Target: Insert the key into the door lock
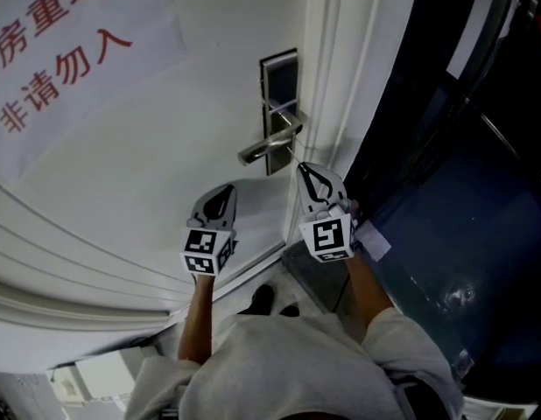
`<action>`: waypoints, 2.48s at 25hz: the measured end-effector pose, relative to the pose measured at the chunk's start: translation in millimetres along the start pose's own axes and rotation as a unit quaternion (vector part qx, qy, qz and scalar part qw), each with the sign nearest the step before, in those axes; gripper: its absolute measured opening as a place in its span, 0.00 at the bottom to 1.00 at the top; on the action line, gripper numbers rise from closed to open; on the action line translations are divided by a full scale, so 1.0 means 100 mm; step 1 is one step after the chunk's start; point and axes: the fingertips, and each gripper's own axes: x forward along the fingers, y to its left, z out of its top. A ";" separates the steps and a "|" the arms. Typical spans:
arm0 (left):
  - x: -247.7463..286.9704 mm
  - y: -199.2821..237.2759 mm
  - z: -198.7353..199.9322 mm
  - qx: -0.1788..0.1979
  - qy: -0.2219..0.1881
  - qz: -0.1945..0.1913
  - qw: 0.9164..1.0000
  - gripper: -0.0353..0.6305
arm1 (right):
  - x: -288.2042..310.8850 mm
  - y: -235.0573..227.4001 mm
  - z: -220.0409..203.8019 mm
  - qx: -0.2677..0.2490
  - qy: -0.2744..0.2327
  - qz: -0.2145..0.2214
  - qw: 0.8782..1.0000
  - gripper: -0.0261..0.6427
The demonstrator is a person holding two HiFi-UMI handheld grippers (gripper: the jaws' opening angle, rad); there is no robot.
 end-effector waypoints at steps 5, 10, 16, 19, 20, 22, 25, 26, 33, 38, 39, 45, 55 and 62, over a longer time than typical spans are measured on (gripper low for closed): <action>-0.01 -0.04 0.00 -0.003 -0.001 -0.006 1.000 0.08 | 0.07 -0.05 0.08 -0.121 0.009 0.010 0.993 0.08; -0.03 -0.05 -0.01 -0.003 0.000 -0.011 1.000 0.08 | 0.13 -0.02 0.04 -0.245 0.021 0.008 0.969 0.08; -0.04 -0.03 -0.03 -0.004 0.002 -0.011 1.000 0.08 | 0.18 0.02 0.04 -0.343 0.022 0.009 0.939 0.08; -0.04 -0.03 -0.04 -0.006 0.001 -0.012 1.000 0.08 | 0.20 0.03 0.03 -0.380 0.026 0.007 0.925 0.08; -0.04 -0.03 -0.03 -0.006 0.000 -0.012 1.000 0.08 | 0.21 0.03 0.03 -0.391 0.028 0.006 0.920 0.08; -0.04 -0.03 -0.04 -0.008 0.002 -0.013 1.000 0.08 | 0.22 0.04 0.02 -0.409 0.030 0.006 0.912 0.08; -0.03 -0.05 -0.05 -0.006 0.005 -0.015 1.000 0.08 | 0.26 0.04 0.01 -0.427 0.034 0.007 0.904 0.08; -0.02 -0.06 -0.04 -0.004 0.002 -0.016 1.000 0.08 | 0.27 0.04 0.02 -0.429 0.034 0.007 0.902 0.08; 0.02 -0.11 -0.05 -0.003 0.006 -0.024 1.000 0.08 | 0.36 0.06 0.02 -0.468 0.044 0.002 0.883 0.08; 0.02 -0.12 -0.07 -0.007 0.011 -0.023 1.000 0.08 | 0.49 0.07 0.02 -0.474 0.050 0.001 0.879 0.08; 0.03 -0.12 -0.05 -0.006 0.005 -0.023 1.000 0.08 | 0.51 0.07 0.02 -0.475 0.049 0.000 0.878 0.08; 0.05 -0.14 -0.03 -0.005 0.002 -0.025 1.000 0.08 | 0.60 0.08 0.02 -0.470 0.047 -0.009 0.881 0.08; 0.08 -0.18 0.02 0.000 -0.001 -0.027 1.000 0.08 | 0.60 0.12 -0.02 -0.478 0.045 0.006 0.877 0.09; 0.11 -0.22 -0.01 0.000 0.002 -0.030 1.000 0.08 | 0.58 0.21 -0.14 -0.468 0.057 0.048 0.881 0.29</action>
